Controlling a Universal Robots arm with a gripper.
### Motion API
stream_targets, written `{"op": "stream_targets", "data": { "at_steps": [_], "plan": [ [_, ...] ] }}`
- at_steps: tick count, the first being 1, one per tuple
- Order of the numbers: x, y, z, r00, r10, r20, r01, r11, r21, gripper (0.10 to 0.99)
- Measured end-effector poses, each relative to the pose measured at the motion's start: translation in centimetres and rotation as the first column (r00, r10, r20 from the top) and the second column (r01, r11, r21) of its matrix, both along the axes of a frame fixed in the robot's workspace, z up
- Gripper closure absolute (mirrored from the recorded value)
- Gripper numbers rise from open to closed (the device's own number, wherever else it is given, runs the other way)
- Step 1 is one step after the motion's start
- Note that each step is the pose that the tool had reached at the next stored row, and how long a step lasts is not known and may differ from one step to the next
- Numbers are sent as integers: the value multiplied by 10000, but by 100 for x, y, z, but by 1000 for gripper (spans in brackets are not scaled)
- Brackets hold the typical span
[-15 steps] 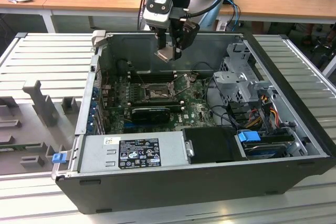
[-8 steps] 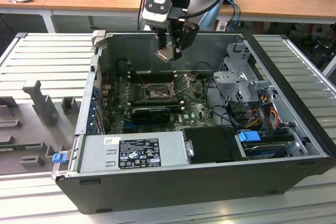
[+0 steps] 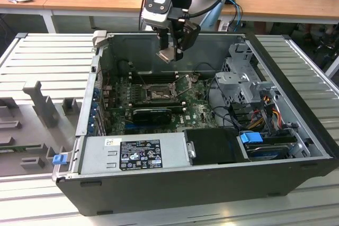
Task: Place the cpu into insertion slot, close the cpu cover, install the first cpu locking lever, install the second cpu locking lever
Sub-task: 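Place the cpu into insertion slot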
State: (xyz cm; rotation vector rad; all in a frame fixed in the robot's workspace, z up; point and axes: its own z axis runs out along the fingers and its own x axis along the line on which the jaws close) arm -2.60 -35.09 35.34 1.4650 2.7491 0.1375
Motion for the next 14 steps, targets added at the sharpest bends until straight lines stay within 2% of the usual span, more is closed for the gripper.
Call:
{"op": "stream_targets", "data": {
  "at_steps": [14],
  "plan": [
    [0, 0, -7, 9975, -708, 0, 708, 9975, 0, 557]
  ]
}}
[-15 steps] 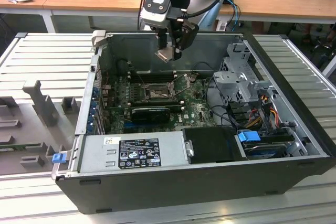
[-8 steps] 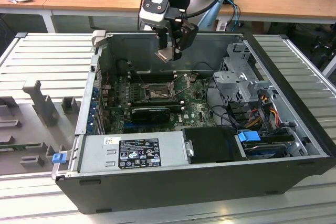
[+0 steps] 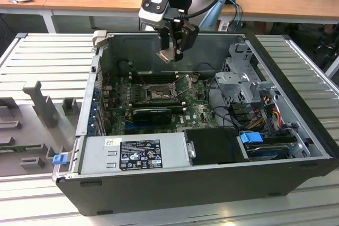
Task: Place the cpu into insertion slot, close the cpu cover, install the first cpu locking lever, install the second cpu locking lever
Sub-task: 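Place the cpu into insertion slot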
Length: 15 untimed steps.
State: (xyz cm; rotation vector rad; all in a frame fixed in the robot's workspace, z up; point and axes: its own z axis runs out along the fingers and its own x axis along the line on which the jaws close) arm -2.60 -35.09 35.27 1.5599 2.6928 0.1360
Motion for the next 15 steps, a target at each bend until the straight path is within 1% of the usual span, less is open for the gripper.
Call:
{"op": "stream_targets", "data": {
  "at_steps": [3, 5, 8, 11, 12, 13, 15],
  "plan": [
    [0, 0, -2, 9998, -185, 0, 185, 9998, -2, 557],
    [0, 0, -3, 9991, -421, -1, 421, 9991, -4, 557],
    [0, 0, -6, 9957, -925, 1, 925, 9957, -8, 557],
    [0, 0, -11, 9902, -1396, 1, 1396, 9902, -12, 557],
    [0, 0, -14, 9872, -1595, 1, 1595, 9872, -12, 557],
    [-31, 0, -17, 9851, -1722, 0, 1722, 9851, -15, 557],
    [-48, 0, -23, 9846, -1746, 0, 1746, 9846, -14, 557]
  ]
}}
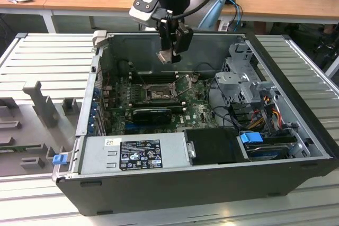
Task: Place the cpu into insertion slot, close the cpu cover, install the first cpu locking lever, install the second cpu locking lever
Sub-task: 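Place the cpu into insertion slot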
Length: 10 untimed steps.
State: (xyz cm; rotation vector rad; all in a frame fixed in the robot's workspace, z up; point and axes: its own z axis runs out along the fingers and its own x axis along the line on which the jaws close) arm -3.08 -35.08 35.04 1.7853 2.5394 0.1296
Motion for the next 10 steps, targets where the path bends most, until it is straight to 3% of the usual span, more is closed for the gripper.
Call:
{"op": "stream_targets", "data": {
  "at_steps": [4, 7, 10],
  "plan": [
    [0, 0, -9, 9994, -357, 1, 357, 9994, 2, 557],
    [0, 0, -16, 9960, -897, 0, 897, 9960, 0, 557],
    [-1, 0, -38, 9938, -1110, 0, 1110, 9938, 0, 557]
  ]
}}
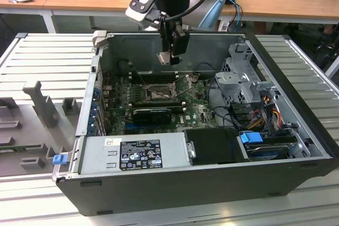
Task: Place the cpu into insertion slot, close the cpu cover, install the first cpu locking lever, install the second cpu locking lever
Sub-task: 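Place the cpu into insertion slot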
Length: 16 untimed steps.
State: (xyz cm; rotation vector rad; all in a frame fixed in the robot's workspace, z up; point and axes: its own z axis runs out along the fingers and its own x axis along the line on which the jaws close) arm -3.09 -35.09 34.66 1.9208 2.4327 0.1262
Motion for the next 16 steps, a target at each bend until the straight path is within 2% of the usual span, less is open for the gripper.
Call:
{"op": "stream_targets", "data": {
  "at_steps": [10, 16],
  "plan": [
    [0, 0, -13, 10000, -35, 0, 35, 10000, 0, 557],
    [1, 0, -17, 9994, -335, 1, 335, 9994, 1, 557]
  ]
}}
